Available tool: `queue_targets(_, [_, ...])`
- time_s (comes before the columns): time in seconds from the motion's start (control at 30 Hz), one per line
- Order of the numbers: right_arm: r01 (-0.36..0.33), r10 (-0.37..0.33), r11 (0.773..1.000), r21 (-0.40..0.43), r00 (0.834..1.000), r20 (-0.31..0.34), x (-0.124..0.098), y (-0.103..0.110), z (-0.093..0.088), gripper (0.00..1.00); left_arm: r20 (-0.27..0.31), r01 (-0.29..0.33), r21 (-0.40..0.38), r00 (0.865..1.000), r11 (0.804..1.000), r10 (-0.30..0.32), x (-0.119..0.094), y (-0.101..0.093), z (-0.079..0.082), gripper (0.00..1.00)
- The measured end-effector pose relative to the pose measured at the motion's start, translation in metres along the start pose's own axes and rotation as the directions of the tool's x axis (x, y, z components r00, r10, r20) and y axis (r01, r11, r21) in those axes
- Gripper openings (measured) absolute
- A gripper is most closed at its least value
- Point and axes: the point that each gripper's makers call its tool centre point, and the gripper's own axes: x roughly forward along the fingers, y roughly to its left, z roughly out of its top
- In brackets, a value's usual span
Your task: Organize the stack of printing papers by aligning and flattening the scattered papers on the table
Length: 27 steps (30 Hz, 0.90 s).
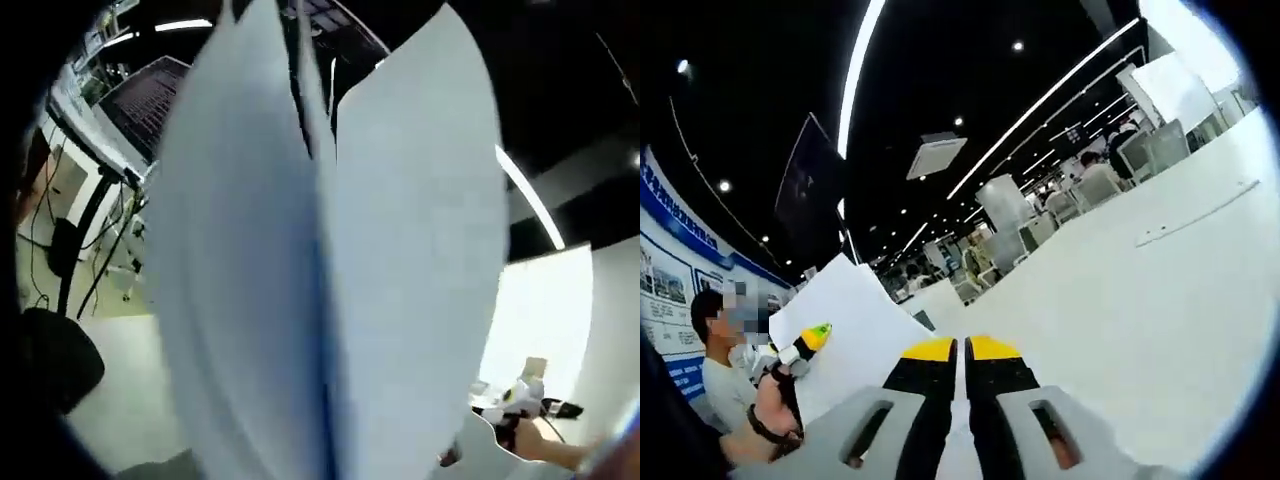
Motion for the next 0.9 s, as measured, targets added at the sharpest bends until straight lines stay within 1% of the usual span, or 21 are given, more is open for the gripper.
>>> queue_targets(0.03, [-0.005, 0.005, 1.000, 0.014, 1.000, 0.016, -0.003, -0.001, 0.007, 0.00, -0.014, 0.029, 0.010, 0.999, 1.000, -0.029, 0.002, -0.007, 0.001, 0.06])
queue_targets(0.07, [-0.018, 0.016, 0.999, 0.046, 0.999, 0.046, -0.006, 0.000, 0.016, 0.02, -0.020, 0.040, 0.022, 0.999, 0.999, -0.040, 0.004, -0.012, 0.003, 0.06])
queue_targets(0.13, [-0.030, 0.025, 0.997, 0.077, 0.998, 0.062, -0.010, -0.001, 0.023, 0.04, -0.033, 0.077, 0.034, 0.997, 0.996, -0.076, 0.008, -0.023, 0.007, 0.06])
queue_targets(0.17, [-0.032, 0.026, 0.996, 0.083, 0.997, 0.073, -0.015, -0.004, 0.030, 0.04, -0.033, 0.090, 0.037, 0.996, 0.995, -0.089, 0.010, -0.028, 0.010, 0.06])
queue_targets(0.23, [-0.035, 0.029, 0.996, 0.082, 0.997, 0.076, -0.021, -0.003, 0.037, 0.06, -0.038, 0.124, 0.041, 0.992, 0.991, -0.122, 0.013, -0.038, 0.015, 0.06])
queue_targets(0.27, [-0.046, 0.042, 0.997, 0.058, 0.997, 0.069, -0.024, -0.001, 0.041, 0.09, -0.049, 0.146, 0.042, 0.988, 0.988, -0.144, 0.015, -0.044, 0.016, 0.06])
queue_targets(0.3, [-0.061, 0.058, 0.997, 0.040, 0.997, 0.060, -0.025, 0.003, 0.043, 0.12, -0.060, 0.173, 0.050, 0.984, 0.984, -0.170, 0.017, -0.051, 0.017, 0.06])
queue_targets(0.33, [-0.072, 0.070, 0.997, 0.032, 0.996, 0.054, -0.026, 0.006, 0.046, 0.15, -0.081, 0.214, 0.061, 0.975, 0.975, -0.208, 0.018, -0.059, 0.016, 0.06])
queue_targets(0.37, [-0.104, 0.103, 0.994, 0.016, 0.994, 0.046, -0.028, 0.013, 0.048, 0.17, -0.098, 0.237, 0.063, 0.968, 0.969, -0.230, 0.019, -0.064, 0.015, 0.06])
queue_targets(0.4, [-0.133, 0.133, 0.991, 0.002, 0.991, 0.033, -0.030, 0.020, 0.050, 0.17, -0.102, 0.241, 0.066, 0.967, 0.968, -0.233, 0.021, -0.066, 0.017, 0.06])
queue_targets(0.47, [-0.170, 0.171, 0.984, -0.053, 0.985, 0.026, -0.034, 0.034, 0.054, 0.20, -0.136, 0.282, 0.068, 0.953, 0.957, -0.271, 0.025, -0.077, 0.017, 0.06])
queue_targets(0.5, [-0.187, 0.189, 0.980, -0.067, 0.982, 0.020, -0.036, 0.039, 0.055, 0.23, -0.144, 0.303, 0.075, 0.946, 0.950, -0.290, 0.026, -0.082, 0.019, 0.06])
queue_targets(0.53, [-0.213, 0.214, 0.974, -0.070, 0.977, 0.006, -0.037, 0.043, 0.057, 0.25, -0.159, 0.328, 0.080, 0.936, 0.941, -0.313, 0.027, -0.088, 0.020, 0.06])
queue_targets(0.57, [-0.238, 0.238, 0.968, -0.076, 0.971, -0.008, -0.039, 0.048, 0.058, 0.27, -0.175, 0.360, 0.086, 0.923, 0.929, -0.342, 0.029, -0.097, 0.021, 0.06])
queue_targets(0.63, [-0.276, 0.274, 0.954, -0.116, 0.961, -0.033, -0.044, 0.058, 0.061, 0.29, -0.209, 0.418, 0.096, 0.896, 0.903, -0.392, 0.030, -0.110, 0.020, 0.06])
queue_targets(0.67, [-0.291, 0.287, 0.947, -0.135, 0.957, -0.045, -0.045, 0.061, 0.063, 0.30, -0.229, 0.456, 0.098, 0.876, 0.885, -0.425, 0.029, -0.118, 0.019, 0.06])
queue_targets(0.7, [-0.312, 0.306, 0.941, -0.133, 0.950, -0.062, -0.049, 0.066, 0.064, 0.31, -0.242, 0.498, 0.089, 0.851, 0.862, -0.467, 0.028, -0.127, 0.018, 0.06])
queue_targets(0.73, [-0.337, 0.329, 0.933, -0.128, 0.941, -0.077, -0.052, 0.071, 0.065, 0.31, -0.262, 0.556, 0.077, 0.813, 0.828, -0.521, 0.025, -0.137, 0.016, 0.06])
queue_targets(0.8, [-0.368, 0.359, 0.917, -0.153, 0.930, -0.084, -0.058, 0.079, 0.070, 0.32, -0.295, 0.623, 0.062, 0.758, 0.780, -0.582, 0.022, -0.150, 0.013, 0.06])
queue_targets(0.87, [-0.398, 0.387, 0.903, -0.163, 0.917, -0.096, -0.066, 0.088, 0.074, 0.32, -0.320, 0.662, 0.055, 0.721, 0.748, -0.615, 0.022, -0.162, 0.011, 0.06])
queue_targets(0.9, [-0.411, 0.398, 0.895, -0.172, 0.911, -0.104, -0.069, 0.092, 0.075, 0.32, -0.325, 0.677, 0.052, 0.707, 0.734, -0.628, 0.022, -0.168, 0.010, 0.06])
